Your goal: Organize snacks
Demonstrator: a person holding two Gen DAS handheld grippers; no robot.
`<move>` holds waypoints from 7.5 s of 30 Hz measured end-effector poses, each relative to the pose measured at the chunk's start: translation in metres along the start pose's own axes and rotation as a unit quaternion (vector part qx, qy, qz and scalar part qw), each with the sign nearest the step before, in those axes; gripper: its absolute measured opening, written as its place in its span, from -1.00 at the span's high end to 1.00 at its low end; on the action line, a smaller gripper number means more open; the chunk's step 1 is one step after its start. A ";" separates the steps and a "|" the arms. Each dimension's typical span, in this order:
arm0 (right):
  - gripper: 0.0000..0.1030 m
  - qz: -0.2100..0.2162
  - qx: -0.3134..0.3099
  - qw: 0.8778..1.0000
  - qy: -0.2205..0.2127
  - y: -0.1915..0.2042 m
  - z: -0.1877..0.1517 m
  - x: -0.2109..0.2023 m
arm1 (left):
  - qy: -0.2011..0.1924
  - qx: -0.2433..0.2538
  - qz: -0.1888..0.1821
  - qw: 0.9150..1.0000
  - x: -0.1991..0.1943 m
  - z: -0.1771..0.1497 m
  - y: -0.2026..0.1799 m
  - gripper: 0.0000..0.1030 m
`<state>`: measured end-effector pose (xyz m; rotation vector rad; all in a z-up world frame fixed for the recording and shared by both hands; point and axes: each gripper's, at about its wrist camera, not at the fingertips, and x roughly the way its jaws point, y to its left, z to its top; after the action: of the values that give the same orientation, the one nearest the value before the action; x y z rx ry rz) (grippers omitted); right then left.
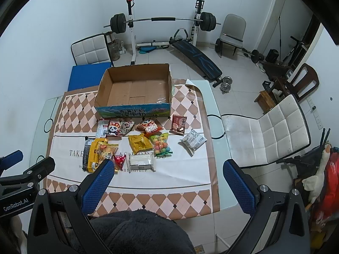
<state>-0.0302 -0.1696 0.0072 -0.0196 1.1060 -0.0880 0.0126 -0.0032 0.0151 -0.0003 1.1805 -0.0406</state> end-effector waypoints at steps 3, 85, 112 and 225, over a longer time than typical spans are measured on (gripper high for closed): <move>-1.00 0.001 0.000 1.000 0.001 0.000 0.001 0.000 | -0.001 0.001 -0.001 1.000 0.000 0.001 -0.001 -1.00; -0.51 0.114 0.318 0.842 0.421 0.069 -0.101 0.483 | 0.207 -0.077 0.119 0.968 0.324 -0.013 0.135 -1.00; -0.43 0.044 -0.095 0.910 0.402 0.168 -0.118 0.449 | 0.247 -0.044 -0.002 0.968 0.423 -0.036 0.189 -0.72; -0.81 0.096 -0.042 0.945 0.309 0.066 0.279 0.601 | 0.240 -0.023 -0.009 0.971 0.476 0.295 0.020 -0.78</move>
<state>0.4911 -0.1600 -0.4079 0.0442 1.7344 0.1397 0.4672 -0.0047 -0.3132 -0.0453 1.6654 -0.0298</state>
